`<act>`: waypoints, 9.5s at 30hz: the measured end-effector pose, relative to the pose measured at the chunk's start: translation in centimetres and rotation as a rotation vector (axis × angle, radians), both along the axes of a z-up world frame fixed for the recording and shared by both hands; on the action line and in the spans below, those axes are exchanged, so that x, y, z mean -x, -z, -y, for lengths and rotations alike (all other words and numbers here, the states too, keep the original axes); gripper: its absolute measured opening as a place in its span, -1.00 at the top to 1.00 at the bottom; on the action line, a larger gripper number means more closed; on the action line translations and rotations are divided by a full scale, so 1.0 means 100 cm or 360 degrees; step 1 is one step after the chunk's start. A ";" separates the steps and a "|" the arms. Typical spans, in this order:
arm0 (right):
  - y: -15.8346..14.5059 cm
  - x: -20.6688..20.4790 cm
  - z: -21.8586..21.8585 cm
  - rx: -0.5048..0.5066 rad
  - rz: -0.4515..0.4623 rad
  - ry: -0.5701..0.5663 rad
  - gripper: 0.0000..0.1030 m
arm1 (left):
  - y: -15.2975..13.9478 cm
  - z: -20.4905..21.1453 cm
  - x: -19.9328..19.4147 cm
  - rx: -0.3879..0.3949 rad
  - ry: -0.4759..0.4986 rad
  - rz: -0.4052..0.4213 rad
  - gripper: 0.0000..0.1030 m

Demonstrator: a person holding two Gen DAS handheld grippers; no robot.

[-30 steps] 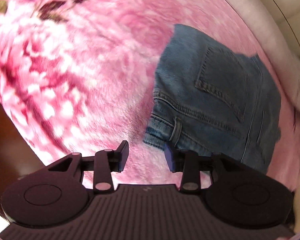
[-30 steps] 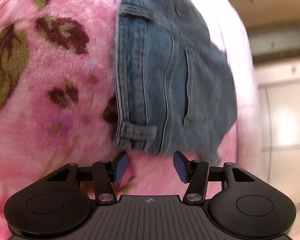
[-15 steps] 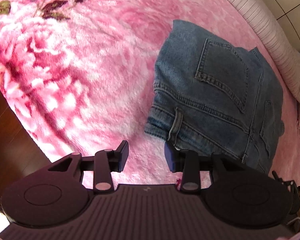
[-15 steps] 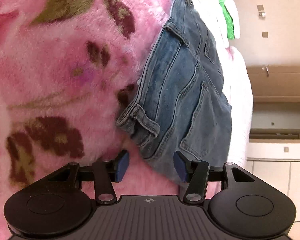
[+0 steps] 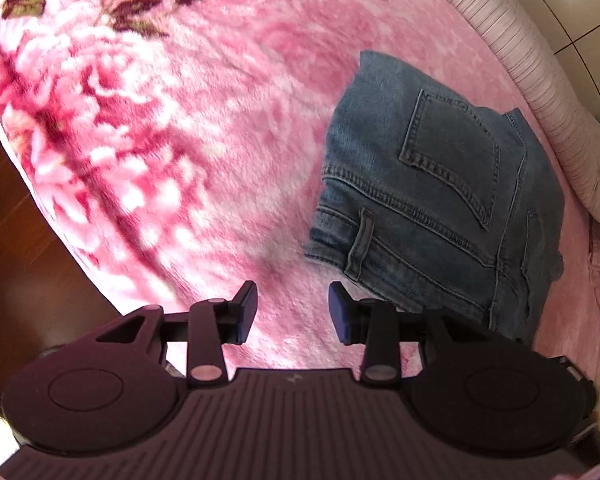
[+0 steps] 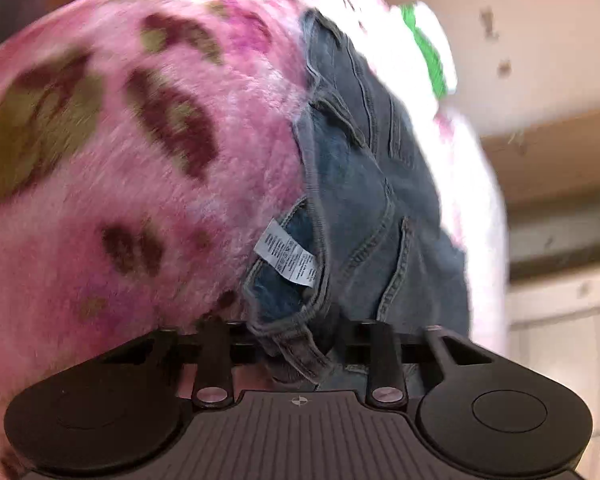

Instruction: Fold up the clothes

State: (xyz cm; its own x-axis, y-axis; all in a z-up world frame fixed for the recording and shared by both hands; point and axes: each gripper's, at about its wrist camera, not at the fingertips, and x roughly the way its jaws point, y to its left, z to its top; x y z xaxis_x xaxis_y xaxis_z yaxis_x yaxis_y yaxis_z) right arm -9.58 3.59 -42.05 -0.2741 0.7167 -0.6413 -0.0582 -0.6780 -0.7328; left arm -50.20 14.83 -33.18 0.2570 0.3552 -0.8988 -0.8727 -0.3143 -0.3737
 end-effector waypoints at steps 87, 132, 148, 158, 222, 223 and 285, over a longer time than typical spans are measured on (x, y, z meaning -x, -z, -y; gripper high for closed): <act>-0.116 -0.128 -0.003 0.1008 -0.2514 0.4020 0.24 | 0.027 -0.206 -0.155 -0.0523 0.1118 -0.0245 0.89; -0.115 -0.168 -0.052 0.0124 -0.2858 0.3840 -0.27 | -0.073 -0.380 0.071 -0.0322 -0.0404 0.0428 1.00; -0.083 -0.210 -0.055 0.0249 -0.3101 0.3584 0.97 | -0.131 -0.284 0.121 -0.0536 -0.0181 -0.0069 0.99; -0.133 -0.121 0.056 0.0593 -0.2828 0.3704 0.92 | -0.073 -0.168 0.210 -0.0239 -0.0047 -0.0713 0.76; -0.141 -0.093 -0.121 0.0384 -0.2205 0.3779 0.18 | -0.142 -0.410 0.114 -0.1118 0.0293 -0.0236 0.94; -0.141 -0.093 -0.126 0.0383 -0.2203 0.3770 0.18 | -0.151 -0.423 0.108 -0.1163 0.0355 -0.0297 0.94; -0.111 -0.182 -0.038 0.0739 -0.2138 0.2785 0.00 | 0.001 -0.202 -0.071 0.0024 0.0476 -0.0326 0.72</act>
State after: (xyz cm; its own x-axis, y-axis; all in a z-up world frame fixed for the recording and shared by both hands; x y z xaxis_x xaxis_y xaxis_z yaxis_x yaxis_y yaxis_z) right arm 8.58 7.43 -30.98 -0.0214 0.5638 -0.8256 -0.7691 0.5183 0.3740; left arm -43.09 35.03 -33.27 0.1616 0.2781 -0.9469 -0.9831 -0.0379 -0.1789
